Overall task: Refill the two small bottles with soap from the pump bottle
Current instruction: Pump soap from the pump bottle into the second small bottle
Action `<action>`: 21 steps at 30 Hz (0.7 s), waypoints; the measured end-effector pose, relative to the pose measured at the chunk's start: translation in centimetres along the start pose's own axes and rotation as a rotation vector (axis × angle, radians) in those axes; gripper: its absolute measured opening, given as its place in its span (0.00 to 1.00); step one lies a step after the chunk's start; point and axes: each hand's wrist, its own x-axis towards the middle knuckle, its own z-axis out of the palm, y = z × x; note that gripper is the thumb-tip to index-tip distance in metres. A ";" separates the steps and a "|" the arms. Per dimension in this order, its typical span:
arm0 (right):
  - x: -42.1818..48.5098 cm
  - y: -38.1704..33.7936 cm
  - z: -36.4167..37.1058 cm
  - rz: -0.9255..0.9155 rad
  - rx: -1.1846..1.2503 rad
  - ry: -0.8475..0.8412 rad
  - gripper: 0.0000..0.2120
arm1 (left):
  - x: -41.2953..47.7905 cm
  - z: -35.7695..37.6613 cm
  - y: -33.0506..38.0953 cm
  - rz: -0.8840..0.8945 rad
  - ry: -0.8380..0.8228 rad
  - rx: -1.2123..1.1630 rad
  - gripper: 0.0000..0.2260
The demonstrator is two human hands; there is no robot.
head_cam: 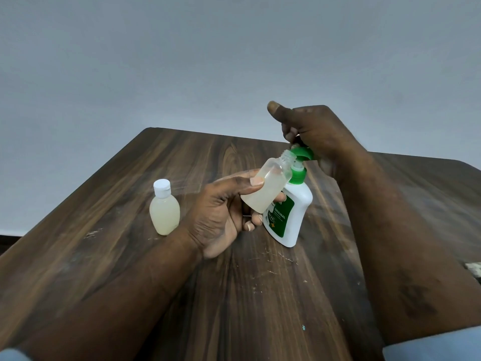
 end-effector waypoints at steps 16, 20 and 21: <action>2.0 0.6 1.1 0.007 -0.231 0.026 0.19 | 0.1 -0.2 0.1 -0.014 0.049 0.016 0.14; 2.0 1.1 0.9 0.017 -0.286 0.058 0.19 | 0.1 0.0 0.1 -0.006 0.047 0.027 0.14; 2.0 1.2 0.9 0.024 -0.288 0.055 0.19 | 0.1 0.0 0.0 -0.010 0.048 0.029 0.14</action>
